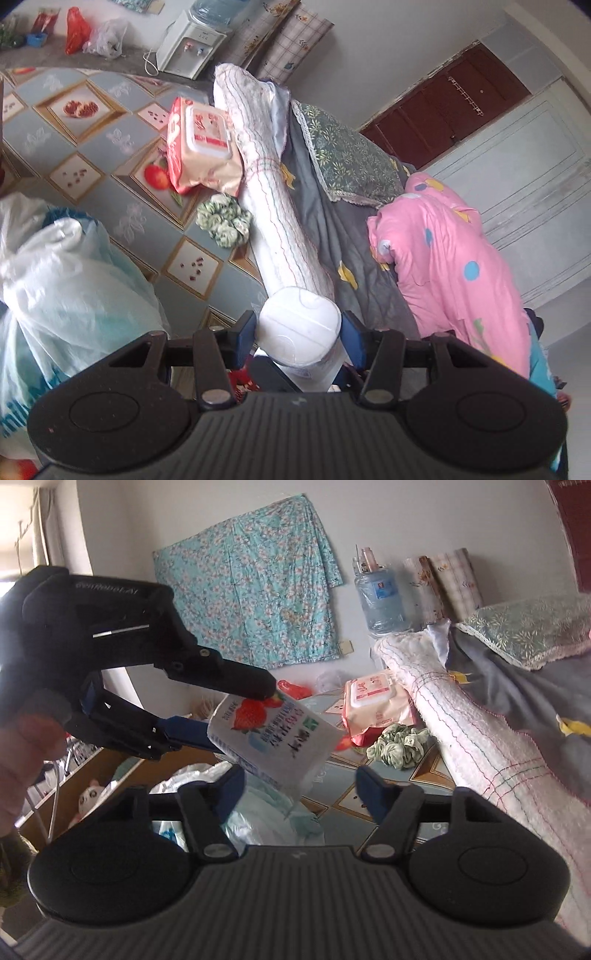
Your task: Organize soft objects
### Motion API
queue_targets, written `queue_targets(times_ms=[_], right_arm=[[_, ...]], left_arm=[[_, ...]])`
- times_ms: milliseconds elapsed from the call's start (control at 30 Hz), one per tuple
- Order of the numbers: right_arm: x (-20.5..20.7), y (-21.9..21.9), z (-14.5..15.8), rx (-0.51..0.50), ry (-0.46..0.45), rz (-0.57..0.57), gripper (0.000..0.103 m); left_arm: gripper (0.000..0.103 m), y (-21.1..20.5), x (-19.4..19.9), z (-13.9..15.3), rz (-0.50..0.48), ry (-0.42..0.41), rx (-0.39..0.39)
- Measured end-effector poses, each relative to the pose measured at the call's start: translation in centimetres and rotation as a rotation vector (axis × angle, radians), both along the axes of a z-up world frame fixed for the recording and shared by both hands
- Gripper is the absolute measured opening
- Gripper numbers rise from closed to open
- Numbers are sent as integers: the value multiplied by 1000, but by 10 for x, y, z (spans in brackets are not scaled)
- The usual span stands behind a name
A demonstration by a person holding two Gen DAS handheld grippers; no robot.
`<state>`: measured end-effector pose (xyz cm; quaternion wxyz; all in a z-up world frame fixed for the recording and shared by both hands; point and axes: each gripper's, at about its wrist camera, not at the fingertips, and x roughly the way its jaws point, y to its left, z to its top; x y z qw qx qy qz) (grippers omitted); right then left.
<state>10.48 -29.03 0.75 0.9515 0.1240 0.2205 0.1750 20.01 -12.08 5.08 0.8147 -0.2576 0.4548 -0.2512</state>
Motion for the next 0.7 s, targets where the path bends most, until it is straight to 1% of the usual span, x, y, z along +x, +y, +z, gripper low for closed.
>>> queue_targets(times_ms=[33,67,100,167,233,300,367,467,500,533,567,633,700], right_arm=[[-2,1,-1,-5,0,9,42],[-4,2,-2,-24,-2,10,37],[-6,3,-3,-54,-5,4,37],[-8,6,-5,-107,-1,4,33],[-8,7,-7,-163,8,4,31],[-8,9,-9,-247,15,3,31],[-6,16,-11,-377,22,2,30],[-2,31,-21,-626,23,10,30],[6,34,-28,-707,24,22,29],[9,38,-35,-774,26,36,26],[11,42,-42,-833,28,51,18],[16,51,-61,-965,29,87,17],[18,59,-78,-1052,38,132,17]], left_arm=[[50,-1,-2,-2,5,-3,-3],[51,-2,-3,-5,9,-2,-4],[51,-5,-3,-8,7,-2,-3],[51,-6,-3,-14,8,-3,-7],[51,-9,-1,-20,-2,-5,-12],[51,-10,0,-27,-8,-5,-15],[51,-13,2,-34,-12,-6,-6],[50,-18,5,-43,-30,-17,19],[50,-20,5,-46,-37,-21,27],[50,-23,5,-50,-44,-24,39],[50,-24,6,-54,-43,-24,54],[50,-23,9,-64,-27,-19,84],[50,-19,13,-74,-18,-3,89]])
